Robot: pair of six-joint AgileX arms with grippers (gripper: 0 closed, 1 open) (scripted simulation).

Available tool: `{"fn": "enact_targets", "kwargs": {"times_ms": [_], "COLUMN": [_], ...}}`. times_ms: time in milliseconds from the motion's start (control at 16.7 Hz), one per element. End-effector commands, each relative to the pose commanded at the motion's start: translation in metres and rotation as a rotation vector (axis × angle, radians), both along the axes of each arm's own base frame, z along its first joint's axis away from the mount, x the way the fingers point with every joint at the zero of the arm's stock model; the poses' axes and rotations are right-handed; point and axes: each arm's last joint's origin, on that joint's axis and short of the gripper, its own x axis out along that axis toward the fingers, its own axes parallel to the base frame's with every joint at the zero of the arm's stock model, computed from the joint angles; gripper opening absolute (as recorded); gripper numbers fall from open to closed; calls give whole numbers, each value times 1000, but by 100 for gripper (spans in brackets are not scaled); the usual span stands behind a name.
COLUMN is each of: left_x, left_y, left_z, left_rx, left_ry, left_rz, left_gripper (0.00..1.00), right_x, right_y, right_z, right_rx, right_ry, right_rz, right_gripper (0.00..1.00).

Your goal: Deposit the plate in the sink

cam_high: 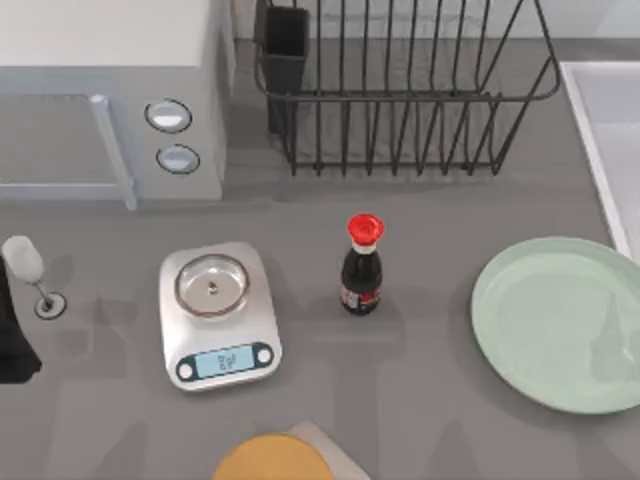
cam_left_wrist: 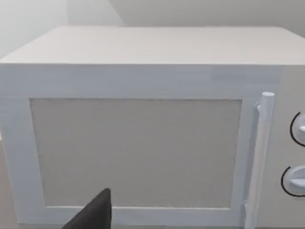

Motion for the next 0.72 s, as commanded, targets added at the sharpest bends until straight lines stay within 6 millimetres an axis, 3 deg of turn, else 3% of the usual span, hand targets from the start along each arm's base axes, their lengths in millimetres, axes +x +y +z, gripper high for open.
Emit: {"fn": "enact_targets", "kwargs": {"times_ms": [540,720], "left_x": [0,0], "left_y": [0,0], "left_z": [0,0], "left_rx": [0,0], "left_ry": [0,0], "left_rz": [0,0], "left_gripper": [100,100], "right_x": [0,1], "right_y": [0,2], "right_z": [0,11], "right_rx": [0,21], "right_ry": [0,48], "right_rz": [0,21], "right_gripper": [100,100]}}
